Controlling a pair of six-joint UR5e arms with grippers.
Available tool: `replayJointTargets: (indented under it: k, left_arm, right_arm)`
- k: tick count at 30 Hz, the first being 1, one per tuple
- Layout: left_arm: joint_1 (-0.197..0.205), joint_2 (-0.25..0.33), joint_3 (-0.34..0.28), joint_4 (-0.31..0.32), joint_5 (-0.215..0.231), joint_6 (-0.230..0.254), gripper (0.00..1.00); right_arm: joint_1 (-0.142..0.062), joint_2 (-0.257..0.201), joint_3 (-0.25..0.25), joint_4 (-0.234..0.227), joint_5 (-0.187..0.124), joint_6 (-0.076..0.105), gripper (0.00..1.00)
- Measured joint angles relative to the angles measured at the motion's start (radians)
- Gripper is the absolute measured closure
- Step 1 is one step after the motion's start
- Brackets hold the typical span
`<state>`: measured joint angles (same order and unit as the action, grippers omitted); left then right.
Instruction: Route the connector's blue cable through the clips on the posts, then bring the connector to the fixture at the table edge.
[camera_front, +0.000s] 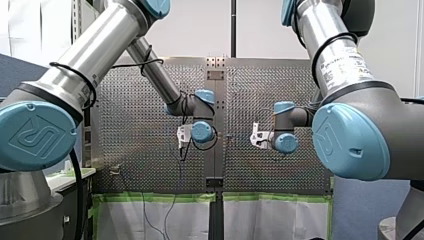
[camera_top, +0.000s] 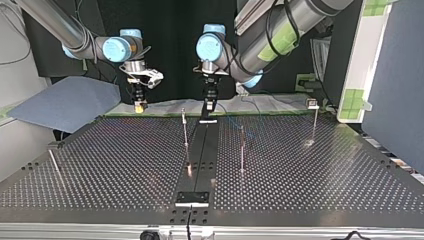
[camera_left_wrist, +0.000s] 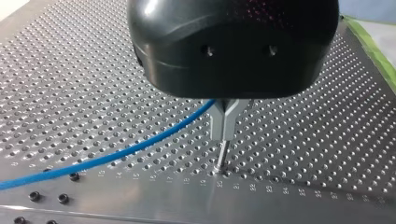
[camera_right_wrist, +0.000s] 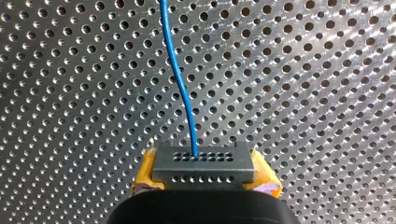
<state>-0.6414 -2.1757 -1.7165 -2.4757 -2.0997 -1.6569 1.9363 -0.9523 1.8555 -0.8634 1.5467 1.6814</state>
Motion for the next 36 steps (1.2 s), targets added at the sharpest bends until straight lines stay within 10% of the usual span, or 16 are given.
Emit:
replayJointTargets:
  k: [36]
  left_arm:
    - [-0.002,-0.099,0.101,-0.021,0.000,-0.026,1.00]
  right_arm:
    - [-0.056,0.047,-0.048,-0.015,-0.073,0.006,1.00]
